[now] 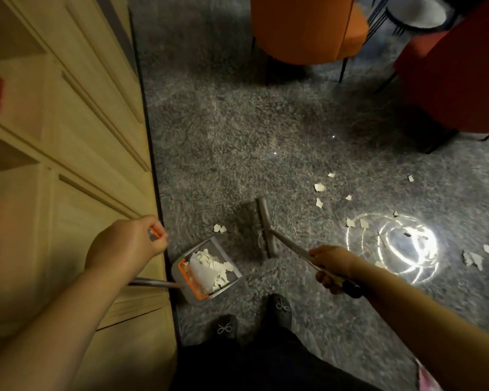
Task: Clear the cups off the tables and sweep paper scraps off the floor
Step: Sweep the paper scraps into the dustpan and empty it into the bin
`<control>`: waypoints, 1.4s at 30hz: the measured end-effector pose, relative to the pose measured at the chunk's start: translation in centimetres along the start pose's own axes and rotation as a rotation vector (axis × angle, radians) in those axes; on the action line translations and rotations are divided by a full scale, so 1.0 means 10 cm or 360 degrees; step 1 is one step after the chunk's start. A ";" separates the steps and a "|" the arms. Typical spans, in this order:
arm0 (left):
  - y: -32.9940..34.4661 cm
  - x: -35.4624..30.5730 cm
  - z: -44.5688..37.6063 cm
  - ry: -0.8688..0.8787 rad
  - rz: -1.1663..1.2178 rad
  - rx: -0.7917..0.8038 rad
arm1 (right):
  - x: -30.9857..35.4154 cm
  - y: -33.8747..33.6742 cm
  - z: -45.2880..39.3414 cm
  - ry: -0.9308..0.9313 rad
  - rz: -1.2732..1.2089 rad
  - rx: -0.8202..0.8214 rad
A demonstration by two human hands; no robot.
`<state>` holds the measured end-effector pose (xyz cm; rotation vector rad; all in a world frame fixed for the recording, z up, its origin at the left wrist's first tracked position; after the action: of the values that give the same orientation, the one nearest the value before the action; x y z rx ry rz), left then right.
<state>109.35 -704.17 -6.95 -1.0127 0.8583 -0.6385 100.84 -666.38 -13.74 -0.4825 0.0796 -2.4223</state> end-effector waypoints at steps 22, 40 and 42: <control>0.10 0.17 0.01 -0.0419 0.0144 -0.0128 | 0.63 0.27 -0.78 -0.0160 0.1029 0.0289; 0.14 0.25 -0.07 -0.0265 0.0076 -0.0129 | 0.38 1.07 -0.34 -0.0223 0.1228 0.0487; 0.13 0.27 -0.05 -0.0245 0.0079 -0.0126 | 0.30 1.11 -0.28 -0.0238 0.1189 0.0482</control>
<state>110.44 -706.03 -9.07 -1.0943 0.7758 -0.4811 104.33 -677.08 -17.36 -0.3989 -0.1476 -1.6261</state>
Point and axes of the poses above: each hand's wrist, its own z-axis away from the middle knuckle, its own y-axis out of the palm, x = y × z, the point moved 4 cm from there along -z, towards the middle knuckle, and after that the axes turned 6 degrees about z, right-handed, at the moved point
